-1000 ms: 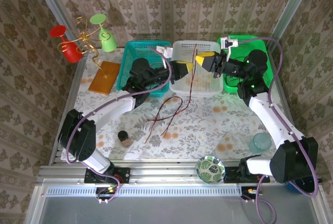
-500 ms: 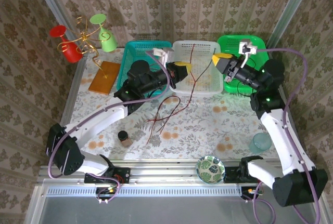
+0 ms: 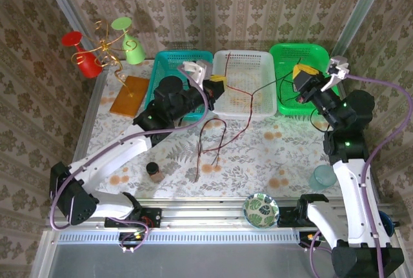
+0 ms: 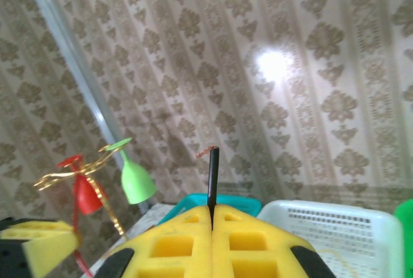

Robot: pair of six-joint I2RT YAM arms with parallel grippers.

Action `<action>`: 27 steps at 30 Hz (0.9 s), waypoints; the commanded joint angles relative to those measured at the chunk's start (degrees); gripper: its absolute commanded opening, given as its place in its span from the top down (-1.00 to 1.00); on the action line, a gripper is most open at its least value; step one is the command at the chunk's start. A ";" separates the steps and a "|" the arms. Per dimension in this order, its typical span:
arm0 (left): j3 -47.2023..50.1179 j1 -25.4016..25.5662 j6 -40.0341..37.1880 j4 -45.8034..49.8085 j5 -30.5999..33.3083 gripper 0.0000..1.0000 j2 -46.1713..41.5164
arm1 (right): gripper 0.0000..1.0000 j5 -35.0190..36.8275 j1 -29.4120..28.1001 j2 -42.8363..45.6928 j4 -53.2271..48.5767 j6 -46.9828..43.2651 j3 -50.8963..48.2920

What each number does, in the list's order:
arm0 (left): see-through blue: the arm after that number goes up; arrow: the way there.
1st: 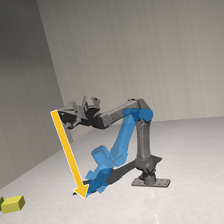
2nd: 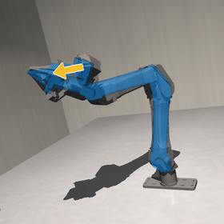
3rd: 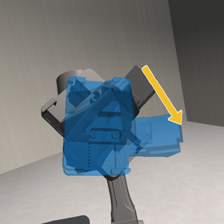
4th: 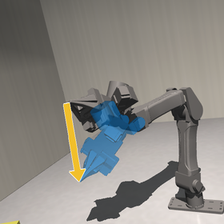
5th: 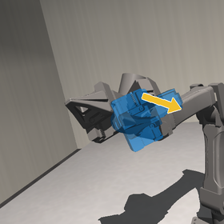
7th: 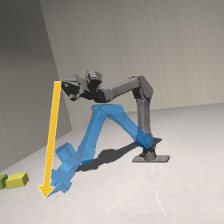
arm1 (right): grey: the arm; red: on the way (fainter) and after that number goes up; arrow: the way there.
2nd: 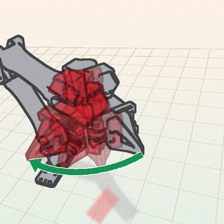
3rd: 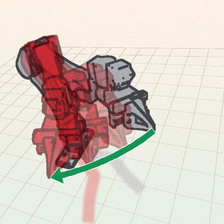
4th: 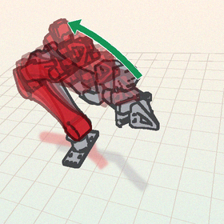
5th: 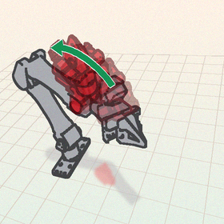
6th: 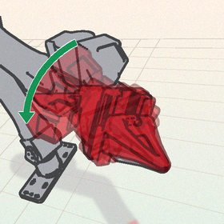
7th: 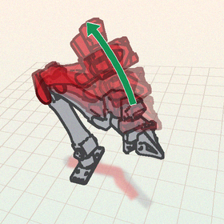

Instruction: Untangle the cables

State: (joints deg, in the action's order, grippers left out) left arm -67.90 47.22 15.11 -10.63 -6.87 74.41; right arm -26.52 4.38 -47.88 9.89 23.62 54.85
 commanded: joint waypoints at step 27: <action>2.18 -3.83 -6.40 10.95 14.25 1.00 -12.02 | 1.00 27.59 4.23 6.56 -9.47 -7.52 -0.23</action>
State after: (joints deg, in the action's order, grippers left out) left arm -66.65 44.75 10.59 -1.98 3.40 65.28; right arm -5.06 7.81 -41.98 1.21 17.26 54.57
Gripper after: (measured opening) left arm 0.050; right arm 0.059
